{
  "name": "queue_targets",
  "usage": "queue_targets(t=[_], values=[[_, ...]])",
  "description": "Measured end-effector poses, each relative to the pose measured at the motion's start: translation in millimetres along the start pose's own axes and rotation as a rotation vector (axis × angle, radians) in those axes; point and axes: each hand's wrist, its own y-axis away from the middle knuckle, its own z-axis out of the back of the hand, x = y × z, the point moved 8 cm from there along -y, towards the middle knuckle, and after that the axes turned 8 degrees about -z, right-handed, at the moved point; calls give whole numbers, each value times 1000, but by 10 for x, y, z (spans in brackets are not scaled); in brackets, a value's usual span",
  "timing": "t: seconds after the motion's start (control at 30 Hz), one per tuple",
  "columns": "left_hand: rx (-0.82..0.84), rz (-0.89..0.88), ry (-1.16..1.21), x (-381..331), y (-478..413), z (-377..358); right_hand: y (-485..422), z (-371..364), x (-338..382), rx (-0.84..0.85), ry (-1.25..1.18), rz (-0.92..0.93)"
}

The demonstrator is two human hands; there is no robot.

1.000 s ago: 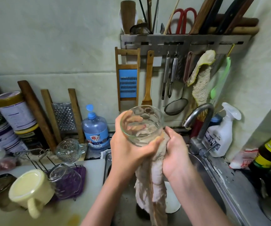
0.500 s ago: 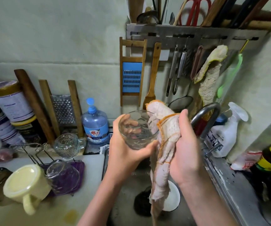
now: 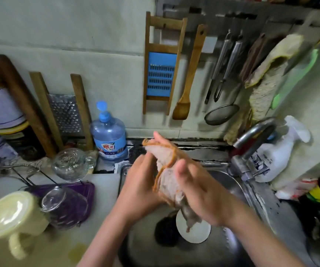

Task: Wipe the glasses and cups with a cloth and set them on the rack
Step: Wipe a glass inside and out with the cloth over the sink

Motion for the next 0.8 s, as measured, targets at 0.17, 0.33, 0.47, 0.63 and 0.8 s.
queue_targets(t=[0.17,0.33,0.47,0.63,0.8], values=[[-14,67,157,206,3,-1,-134,135,-148,-215,425,73],[71,84,64,338,-77,60,-220,186,-328,-238,419,25],[239,50,-177,383,-125,35,-381,41,-570,195,276,-243],[341,69,-220,626,-210,26,-410,-43,-880,244,-212,-439],[488,223,98,981,-63,-144,-375,-138,-1167,63,-379,-519]])
